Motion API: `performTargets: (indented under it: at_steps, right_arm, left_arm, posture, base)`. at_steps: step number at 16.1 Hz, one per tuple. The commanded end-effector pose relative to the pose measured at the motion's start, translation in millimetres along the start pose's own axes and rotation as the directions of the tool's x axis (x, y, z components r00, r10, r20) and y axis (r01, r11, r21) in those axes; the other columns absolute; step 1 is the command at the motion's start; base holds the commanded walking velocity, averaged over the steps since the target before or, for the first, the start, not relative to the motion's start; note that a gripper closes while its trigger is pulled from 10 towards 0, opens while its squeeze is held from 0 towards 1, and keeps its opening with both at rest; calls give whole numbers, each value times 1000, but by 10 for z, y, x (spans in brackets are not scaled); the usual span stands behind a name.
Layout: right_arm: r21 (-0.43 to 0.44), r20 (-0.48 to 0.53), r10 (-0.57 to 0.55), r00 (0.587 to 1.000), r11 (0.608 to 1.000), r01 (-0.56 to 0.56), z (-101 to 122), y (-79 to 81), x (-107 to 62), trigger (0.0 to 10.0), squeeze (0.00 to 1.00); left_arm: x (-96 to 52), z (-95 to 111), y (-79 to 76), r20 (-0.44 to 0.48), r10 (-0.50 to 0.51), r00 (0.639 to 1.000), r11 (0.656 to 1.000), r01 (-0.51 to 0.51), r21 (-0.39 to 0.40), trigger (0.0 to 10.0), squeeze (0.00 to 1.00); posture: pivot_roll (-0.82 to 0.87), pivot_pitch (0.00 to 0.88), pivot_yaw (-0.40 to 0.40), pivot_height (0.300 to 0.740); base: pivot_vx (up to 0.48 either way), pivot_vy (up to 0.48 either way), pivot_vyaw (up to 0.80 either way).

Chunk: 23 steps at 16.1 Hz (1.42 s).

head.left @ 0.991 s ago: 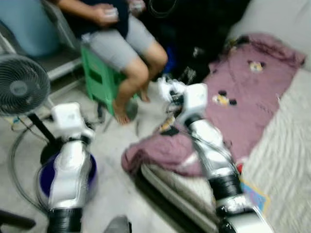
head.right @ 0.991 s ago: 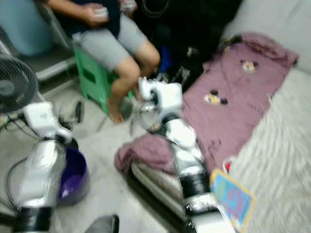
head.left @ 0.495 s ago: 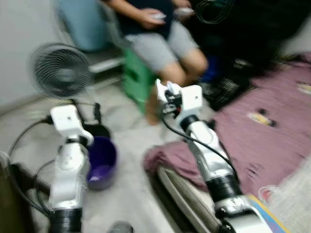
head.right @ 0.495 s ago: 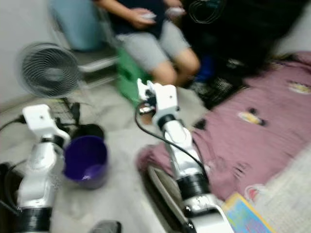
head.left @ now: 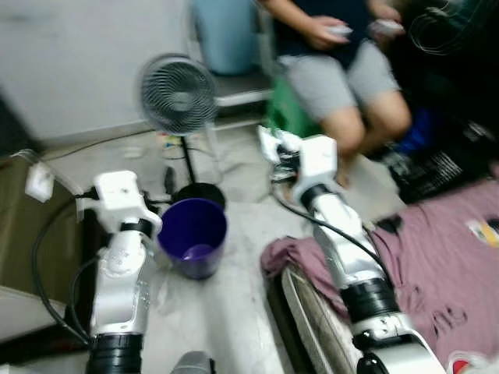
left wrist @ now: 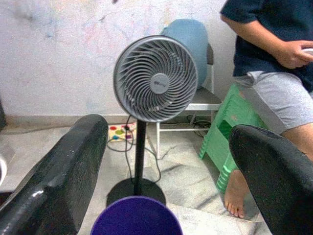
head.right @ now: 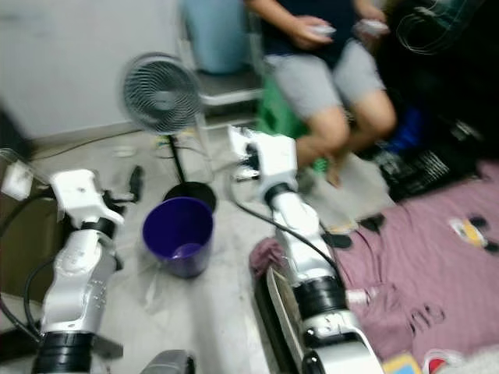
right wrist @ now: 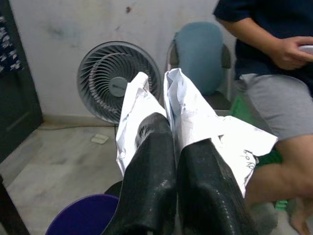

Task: Clean up the room

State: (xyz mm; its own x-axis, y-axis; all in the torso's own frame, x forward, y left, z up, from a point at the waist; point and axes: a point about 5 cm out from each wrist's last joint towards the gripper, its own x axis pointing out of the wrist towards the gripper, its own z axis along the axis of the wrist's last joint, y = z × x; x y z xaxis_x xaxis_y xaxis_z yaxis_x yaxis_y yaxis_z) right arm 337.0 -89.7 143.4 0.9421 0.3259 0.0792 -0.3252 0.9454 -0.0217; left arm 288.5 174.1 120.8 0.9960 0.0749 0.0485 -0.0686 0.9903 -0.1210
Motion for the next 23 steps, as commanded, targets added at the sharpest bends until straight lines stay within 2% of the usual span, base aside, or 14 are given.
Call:
performTargets:
  at_steps: [1, 12, 16, 21, 23]
  right_arm:
    - [3, 13, 28, 1000, 1000, -28, 37, 82, 30, 10000, 0]
    - [-1, 12, 29, 1000, 1000, -29, 26, 71, 36, 10000, 0]
    - [1, 16, 23, 1000, 1000, -23, 23, 63, 28, 10000, 0]
    - [-1, 14, 24, 1000, 1000, -24, 16, 73, 23, 10000, 0]
    - [-2, 14, 16, 1000, 1000, -16, 21, 55, 30, 10000, 0]
  left_arm:
    - [8, 32, 35, 9, 1, 1000, 1000, -1, 8, 10000, 0]
    - [-4, 25, 50, 9, -13, 1000, 1000, 13, 12, 10000, 0]
    - [-10, 23, 41, 10, -28, 1000, 1000, 28, 12, 10000, 0]
    - [-19, 24, 34, 10, -29, 1000, 1000, 29, 10, 10000, 0]
    - [-20, 24, 31, 11, -32, 999, 999, 32, 10, 10000, 0]
  posture:
    - [-46, 0, -33, 740]
    - [-41, 0, -36, 740]
    - [-42, 0, -35, 740]
    - [-42, 0, -36, 740]
    - [-42, 0, -36, 740]
  base:
    - [0, 0, 800]
    - [0, 0, 800]
    - [0, 0, 244]
    - [0, 0, 768]
    - [0, 0, 0]
